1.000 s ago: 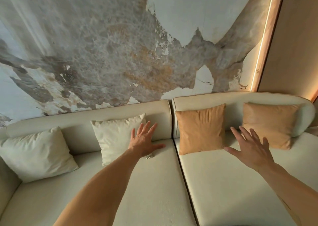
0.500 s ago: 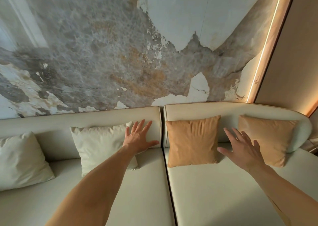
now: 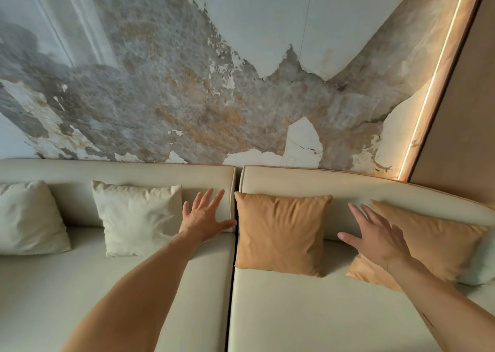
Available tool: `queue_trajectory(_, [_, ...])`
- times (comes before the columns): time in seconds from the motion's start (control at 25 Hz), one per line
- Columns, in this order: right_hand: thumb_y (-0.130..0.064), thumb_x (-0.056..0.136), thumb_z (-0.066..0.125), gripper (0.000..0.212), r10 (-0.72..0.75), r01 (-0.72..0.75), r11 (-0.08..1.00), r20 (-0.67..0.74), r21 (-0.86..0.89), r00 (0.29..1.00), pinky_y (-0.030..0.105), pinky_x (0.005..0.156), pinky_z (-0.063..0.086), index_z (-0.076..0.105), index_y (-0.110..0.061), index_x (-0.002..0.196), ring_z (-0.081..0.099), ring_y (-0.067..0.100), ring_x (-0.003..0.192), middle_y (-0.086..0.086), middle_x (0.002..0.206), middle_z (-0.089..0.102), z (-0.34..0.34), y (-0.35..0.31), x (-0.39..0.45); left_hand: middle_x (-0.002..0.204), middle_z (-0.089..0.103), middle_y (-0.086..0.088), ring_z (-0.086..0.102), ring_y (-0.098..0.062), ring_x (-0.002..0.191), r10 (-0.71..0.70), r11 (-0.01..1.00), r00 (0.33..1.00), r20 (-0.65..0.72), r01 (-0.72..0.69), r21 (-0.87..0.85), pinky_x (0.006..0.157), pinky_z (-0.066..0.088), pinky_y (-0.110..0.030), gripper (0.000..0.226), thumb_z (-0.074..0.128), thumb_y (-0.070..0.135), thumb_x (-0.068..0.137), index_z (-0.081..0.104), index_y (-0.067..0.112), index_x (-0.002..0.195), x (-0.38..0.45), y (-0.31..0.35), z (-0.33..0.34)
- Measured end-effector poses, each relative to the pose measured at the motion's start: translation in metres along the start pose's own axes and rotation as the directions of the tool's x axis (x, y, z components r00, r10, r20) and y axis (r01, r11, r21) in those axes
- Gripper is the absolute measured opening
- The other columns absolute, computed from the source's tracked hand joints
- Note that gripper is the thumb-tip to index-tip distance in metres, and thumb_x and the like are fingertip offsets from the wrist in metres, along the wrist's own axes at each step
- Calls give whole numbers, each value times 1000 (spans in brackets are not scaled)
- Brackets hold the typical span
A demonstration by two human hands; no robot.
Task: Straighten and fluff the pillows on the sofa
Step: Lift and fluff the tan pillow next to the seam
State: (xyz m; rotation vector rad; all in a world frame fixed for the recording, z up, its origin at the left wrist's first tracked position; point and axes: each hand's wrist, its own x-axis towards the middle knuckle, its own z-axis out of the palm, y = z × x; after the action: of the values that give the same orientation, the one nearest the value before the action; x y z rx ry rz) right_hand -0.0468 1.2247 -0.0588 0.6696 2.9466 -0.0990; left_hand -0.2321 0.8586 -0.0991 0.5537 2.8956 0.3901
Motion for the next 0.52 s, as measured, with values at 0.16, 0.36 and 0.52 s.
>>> queue_trajectory(0.16, [-73,85,38,86,-41,40,999,56,6,998,53,109,32,2,-34,153,21,25,146,-2,163,10,11,37,30,165,-1,8,-3,-20,152,-91,996,996,-3,90,-17,120,1,-54,97,48,81,76,0,46,153,4,21,22])
queue_trajectory(0.36, [-77,81,38,93,-66,61,997,108,46,992,51,103,40,2,-31,153,31,26,142,-1,162,14,49,43,72,165,2,6,-1,-20,152,-127,991,992,0,127,-41,119,2,-56,97,48,81,76,3,44,154,32,24,52])
queue_trajectory(0.52, [-78,78,43,98,-37,9,987,173,159,984,48,100,43,3,-29,153,32,28,142,0,162,16,97,39,116,165,5,5,3,-19,152,-138,987,990,31,140,-75,119,5,-57,99,48,83,73,5,44,154,70,12,98])
